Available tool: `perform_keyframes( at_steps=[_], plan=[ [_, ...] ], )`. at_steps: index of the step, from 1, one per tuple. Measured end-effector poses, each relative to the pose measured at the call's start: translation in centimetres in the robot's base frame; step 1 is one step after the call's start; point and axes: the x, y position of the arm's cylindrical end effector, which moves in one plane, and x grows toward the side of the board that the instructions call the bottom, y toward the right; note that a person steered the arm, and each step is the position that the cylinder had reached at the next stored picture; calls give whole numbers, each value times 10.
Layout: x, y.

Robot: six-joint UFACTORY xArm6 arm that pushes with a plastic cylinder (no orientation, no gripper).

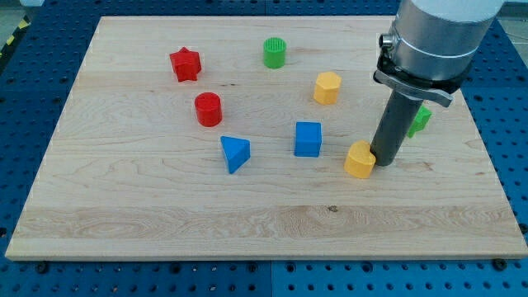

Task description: Move the yellow hexagon to the bottom right of the yellow heart

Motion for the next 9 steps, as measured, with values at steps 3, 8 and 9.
perform_keyframes(
  at_steps=[3, 8, 9],
  plan=[
    [4, -27],
    [37, -53],
    [40, -60]
  ],
)
